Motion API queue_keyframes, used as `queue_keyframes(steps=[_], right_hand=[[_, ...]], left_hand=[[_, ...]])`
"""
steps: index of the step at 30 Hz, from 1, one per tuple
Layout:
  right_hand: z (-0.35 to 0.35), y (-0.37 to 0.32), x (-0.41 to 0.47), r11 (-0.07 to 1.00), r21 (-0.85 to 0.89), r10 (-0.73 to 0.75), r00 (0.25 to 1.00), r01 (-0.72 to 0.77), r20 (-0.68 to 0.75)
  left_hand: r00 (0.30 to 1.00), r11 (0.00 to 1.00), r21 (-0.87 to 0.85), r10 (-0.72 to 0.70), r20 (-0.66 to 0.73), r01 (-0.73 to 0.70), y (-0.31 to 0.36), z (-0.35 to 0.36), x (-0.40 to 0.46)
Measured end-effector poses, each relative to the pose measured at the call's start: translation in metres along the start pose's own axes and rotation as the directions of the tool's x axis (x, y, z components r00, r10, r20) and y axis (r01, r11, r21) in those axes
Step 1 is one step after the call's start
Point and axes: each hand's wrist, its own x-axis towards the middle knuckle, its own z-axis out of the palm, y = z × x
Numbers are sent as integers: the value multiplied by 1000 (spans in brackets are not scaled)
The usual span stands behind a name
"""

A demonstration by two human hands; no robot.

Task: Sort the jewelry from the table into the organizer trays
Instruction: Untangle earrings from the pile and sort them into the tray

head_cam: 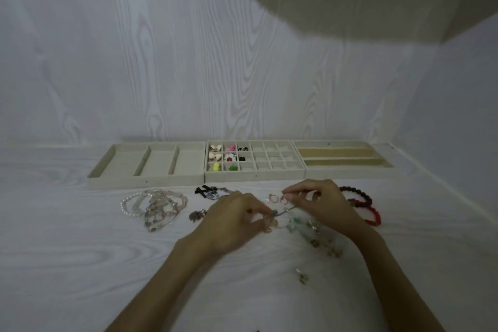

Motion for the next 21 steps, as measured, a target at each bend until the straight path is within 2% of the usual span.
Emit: queue_keyframes(steps=[4,6,10,12,16,19,21], right_hand=[[1,3,-6,1000,-12,8,999,-7,48],[7,5,-6,994,-110,-8,996,17,84],[18,4,-6,959,-277,-22,992,54,121],[19,2,-8,956,-289,-11,988,56,154],[21,0,-9,949,-306,-25,987,74,161],[24,-1,-11,960,-274,-33,993,63,110],[26,-6,-10,987,-146,-65,995,75,71]], left_hand=[[1000,1000,-8,8,-23,-9,5,8,4],[999,1000,12,-2,-42,3,8,13,5],[985,987,-74,-146,-92,139,7,14,9],[973,975,-105,-206,-107,195,6,12,8],[963,965,-160,-232,-140,210,3,9,6],[962,936,-301,-234,-138,184,0,11,4],[959,830,-535,-258,-116,159,7,5,3]])
